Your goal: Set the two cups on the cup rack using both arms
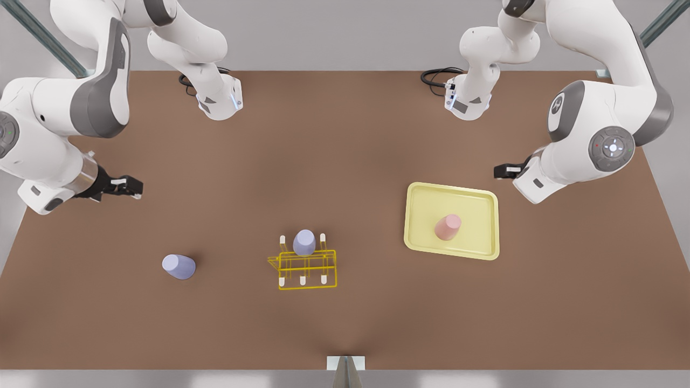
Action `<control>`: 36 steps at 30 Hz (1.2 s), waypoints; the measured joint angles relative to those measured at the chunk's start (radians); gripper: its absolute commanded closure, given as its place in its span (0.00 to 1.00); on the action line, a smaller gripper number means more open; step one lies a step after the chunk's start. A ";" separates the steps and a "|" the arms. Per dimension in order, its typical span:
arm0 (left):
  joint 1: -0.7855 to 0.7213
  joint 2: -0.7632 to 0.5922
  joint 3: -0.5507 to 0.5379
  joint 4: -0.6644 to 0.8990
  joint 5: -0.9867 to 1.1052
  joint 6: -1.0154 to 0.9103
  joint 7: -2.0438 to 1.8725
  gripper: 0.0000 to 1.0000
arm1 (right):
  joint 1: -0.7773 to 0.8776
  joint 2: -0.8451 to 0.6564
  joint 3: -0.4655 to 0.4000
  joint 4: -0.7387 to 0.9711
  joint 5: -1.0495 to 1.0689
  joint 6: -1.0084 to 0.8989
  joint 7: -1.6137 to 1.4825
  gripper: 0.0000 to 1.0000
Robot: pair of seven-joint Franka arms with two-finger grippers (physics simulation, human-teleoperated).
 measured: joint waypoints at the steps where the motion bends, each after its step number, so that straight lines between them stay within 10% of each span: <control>1: 0.000 0.000 0.000 -0.001 -0.001 0.004 0.001 0.00 | -0.001 -0.005 -0.001 -0.012 -0.002 0.011 -0.001 0.00; 19: -0.071 0.143 -0.023 -0.565 -0.023 0.857 -0.026 0.00 | -0.022 0.389 -0.002 -0.235 0.071 0.614 0.001 0.00; 36: -0.080 0.256 -0.021 -0.609 -0.018 1.002 -0.046 0.10 | -0.071 0.468 -0.003 -0.268 0.071 0.777 0.002 0.00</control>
